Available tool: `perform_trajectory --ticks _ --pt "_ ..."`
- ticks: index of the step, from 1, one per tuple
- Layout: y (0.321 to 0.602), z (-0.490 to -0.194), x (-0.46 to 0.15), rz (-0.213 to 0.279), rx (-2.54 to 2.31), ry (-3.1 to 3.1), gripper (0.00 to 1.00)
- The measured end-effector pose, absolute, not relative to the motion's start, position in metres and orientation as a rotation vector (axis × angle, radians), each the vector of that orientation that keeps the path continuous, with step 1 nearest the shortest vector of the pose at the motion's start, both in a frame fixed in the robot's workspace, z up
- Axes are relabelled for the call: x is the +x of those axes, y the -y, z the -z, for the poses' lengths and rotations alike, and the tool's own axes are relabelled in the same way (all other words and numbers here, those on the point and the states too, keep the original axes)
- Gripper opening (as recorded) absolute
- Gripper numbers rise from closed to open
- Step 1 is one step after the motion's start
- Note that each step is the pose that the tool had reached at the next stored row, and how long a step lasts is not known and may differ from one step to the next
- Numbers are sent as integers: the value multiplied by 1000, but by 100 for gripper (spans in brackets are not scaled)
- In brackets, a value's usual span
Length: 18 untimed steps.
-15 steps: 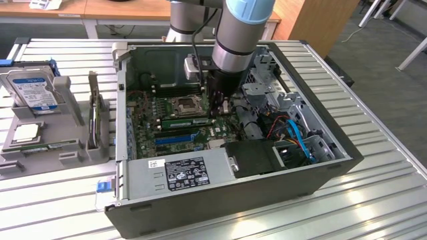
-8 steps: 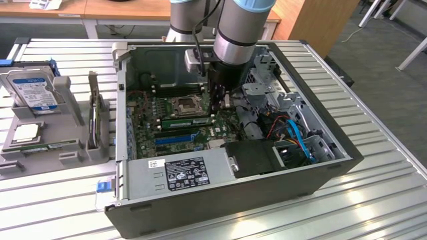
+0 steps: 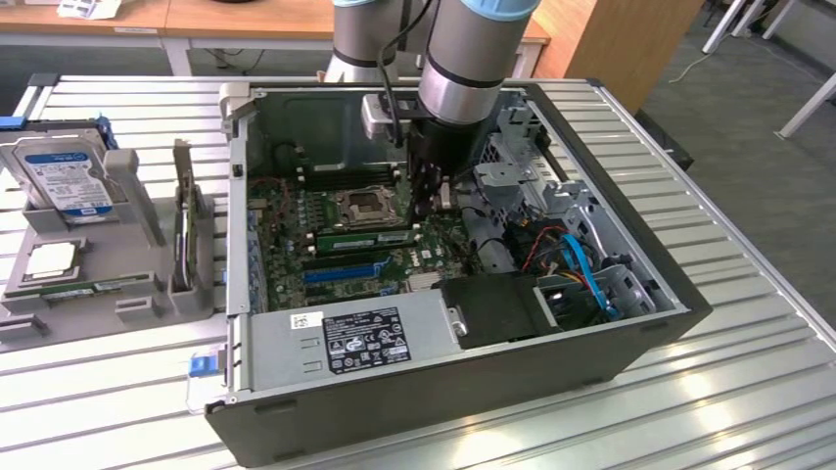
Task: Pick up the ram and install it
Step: 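Press down the ram until it locks into place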
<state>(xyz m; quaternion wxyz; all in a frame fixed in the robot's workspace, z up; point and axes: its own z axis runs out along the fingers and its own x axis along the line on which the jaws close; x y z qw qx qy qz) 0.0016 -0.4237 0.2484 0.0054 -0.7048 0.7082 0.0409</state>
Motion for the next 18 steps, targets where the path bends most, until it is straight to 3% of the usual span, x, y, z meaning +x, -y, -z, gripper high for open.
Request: perform_trajectory --ticks 18 --pt "424 -248 -45 -127 -2206 -2217 10"
